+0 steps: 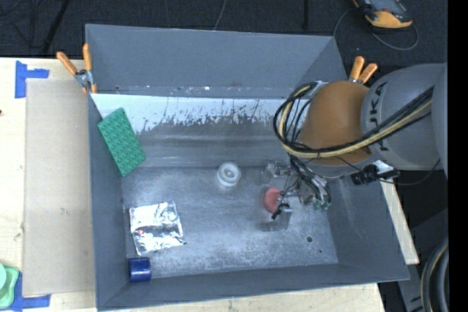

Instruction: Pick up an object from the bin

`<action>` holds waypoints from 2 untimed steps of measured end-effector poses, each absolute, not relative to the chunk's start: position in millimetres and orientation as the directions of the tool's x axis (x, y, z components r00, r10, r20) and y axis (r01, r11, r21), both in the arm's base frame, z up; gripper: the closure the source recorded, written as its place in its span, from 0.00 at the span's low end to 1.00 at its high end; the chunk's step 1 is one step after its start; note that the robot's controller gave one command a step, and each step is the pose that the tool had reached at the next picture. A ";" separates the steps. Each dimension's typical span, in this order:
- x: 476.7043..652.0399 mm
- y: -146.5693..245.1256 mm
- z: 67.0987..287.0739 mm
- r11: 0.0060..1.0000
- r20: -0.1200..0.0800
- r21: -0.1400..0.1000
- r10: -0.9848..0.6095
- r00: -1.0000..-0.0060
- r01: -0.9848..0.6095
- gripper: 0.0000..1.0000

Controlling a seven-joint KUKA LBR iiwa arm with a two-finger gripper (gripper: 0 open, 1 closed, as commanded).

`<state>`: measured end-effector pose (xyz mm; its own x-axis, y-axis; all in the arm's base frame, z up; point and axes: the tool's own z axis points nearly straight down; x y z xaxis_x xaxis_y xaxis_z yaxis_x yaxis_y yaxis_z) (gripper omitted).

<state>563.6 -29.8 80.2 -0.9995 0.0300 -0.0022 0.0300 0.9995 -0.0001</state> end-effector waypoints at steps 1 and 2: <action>562.2 -29.5 82.9 1.000 -0.001 0.000 0.029 -1.000 0.029 1.00; 554.3 -57.1 216.5 0.999 -0.009 -0.001 0.050 -0.999 0.050 1.00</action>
Offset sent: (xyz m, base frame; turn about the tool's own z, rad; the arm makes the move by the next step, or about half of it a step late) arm 0.0000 0.0000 0.0000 0.0000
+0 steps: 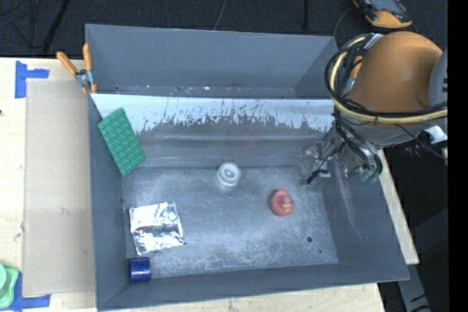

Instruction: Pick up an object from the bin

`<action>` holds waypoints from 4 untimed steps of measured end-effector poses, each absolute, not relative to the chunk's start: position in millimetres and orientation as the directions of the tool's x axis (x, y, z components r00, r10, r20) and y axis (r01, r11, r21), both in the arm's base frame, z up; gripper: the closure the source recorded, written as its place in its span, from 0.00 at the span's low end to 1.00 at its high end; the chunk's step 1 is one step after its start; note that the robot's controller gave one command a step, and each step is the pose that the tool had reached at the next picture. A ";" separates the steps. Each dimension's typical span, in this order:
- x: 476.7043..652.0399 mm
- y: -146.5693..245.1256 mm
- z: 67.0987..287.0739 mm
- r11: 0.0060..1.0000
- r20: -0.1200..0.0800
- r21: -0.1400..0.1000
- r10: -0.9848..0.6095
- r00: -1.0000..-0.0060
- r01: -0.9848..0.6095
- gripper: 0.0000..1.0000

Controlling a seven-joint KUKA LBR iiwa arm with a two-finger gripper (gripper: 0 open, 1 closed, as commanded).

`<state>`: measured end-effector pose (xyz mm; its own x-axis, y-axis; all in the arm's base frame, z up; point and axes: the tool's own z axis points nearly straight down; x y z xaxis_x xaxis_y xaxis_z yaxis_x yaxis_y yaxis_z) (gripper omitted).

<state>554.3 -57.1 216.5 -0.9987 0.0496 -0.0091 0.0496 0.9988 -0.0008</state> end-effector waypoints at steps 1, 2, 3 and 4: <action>563.9 33.4 167.9 0.918 0.002 0.003 -0.397 -0.918 -0.397 1.00; 533.1 3.1 331.6 0.972 -0.010 -0.003 -0.235 -0.972 -0.235 1.00; 601.7 -20.6 191.4 0.948 0.006 0.002 -0.318 -0.948 -0.318 1.00; 601.9 -20.6 196.0 0.949 0.001 0.001 -0.316 -0.949 -0.316 0.00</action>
Offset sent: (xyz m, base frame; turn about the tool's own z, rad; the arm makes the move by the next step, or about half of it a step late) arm 0.0100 0.0875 -0.0469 -0.4547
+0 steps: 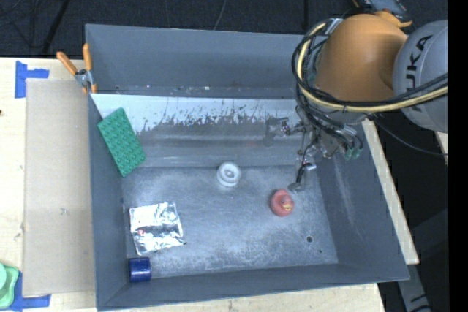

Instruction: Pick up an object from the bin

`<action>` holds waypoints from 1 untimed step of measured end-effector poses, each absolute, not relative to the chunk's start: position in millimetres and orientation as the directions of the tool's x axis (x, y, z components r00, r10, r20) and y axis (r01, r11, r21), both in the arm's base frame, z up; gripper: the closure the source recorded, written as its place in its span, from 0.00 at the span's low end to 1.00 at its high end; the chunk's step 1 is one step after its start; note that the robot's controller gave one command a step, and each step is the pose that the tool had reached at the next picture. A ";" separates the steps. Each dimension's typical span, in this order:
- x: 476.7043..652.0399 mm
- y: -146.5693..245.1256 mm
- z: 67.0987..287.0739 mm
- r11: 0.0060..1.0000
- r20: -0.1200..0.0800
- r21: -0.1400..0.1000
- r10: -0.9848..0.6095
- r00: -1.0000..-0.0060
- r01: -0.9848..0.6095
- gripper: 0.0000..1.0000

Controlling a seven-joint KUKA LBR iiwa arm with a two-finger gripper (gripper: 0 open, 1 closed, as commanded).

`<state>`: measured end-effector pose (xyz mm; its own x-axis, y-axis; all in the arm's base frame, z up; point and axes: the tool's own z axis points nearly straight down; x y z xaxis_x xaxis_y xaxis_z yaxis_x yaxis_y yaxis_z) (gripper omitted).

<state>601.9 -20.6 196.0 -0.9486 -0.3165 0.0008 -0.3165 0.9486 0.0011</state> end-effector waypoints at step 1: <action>579.5 -64.2 108.1 0.888 0.007 0.004 -0.461 -0.887 -0.461 0.00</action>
Offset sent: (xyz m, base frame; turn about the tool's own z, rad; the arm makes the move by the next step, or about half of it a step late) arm -0.0203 -0.0426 -0.0835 -0.1599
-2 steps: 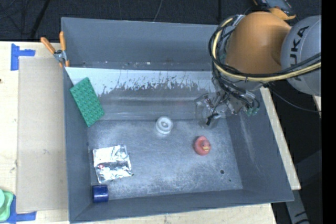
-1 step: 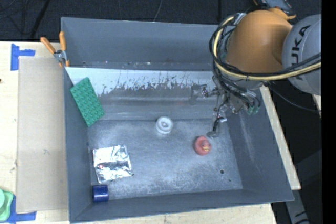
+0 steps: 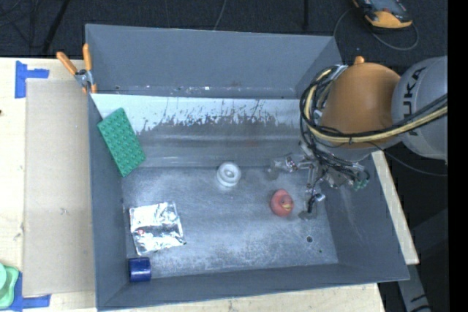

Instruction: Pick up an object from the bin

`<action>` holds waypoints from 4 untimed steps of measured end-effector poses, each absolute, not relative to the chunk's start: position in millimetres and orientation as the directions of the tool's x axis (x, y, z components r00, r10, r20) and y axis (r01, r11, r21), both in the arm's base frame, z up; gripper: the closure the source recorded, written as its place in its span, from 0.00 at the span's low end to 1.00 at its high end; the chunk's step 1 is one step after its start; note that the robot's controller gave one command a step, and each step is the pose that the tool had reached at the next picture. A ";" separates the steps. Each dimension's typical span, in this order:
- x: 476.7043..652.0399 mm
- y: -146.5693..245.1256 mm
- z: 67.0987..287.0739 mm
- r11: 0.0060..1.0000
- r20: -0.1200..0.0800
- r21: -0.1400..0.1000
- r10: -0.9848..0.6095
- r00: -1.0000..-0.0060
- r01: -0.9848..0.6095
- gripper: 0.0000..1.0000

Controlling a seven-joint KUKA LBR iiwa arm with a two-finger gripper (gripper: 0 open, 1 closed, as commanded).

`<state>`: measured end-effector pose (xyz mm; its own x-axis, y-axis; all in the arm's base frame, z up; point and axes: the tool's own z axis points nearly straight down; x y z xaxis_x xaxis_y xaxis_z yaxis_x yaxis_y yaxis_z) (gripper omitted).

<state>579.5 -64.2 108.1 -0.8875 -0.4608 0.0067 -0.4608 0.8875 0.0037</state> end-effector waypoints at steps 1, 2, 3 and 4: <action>547.6 -61.0 70.4 0.870 0.005 0.005 -0.493 -0.870 -0.493 0.00; 565.7 -82.0 73.3 0.900 -0.002 -0.001 -0.436 -0.900 -0.436 0.00; 555.1 -57.4 68.9 0.915 0.002 0.003 -0.403 -0.915 -0.403 0.00; 575.5 -75.7 69.9 0.955 -0.003 -0.001 -0.297 -0.955 -0.297 0.00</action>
Offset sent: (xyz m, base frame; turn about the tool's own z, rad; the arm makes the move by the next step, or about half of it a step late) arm -0.0296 0.0023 -0.0346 -0.0392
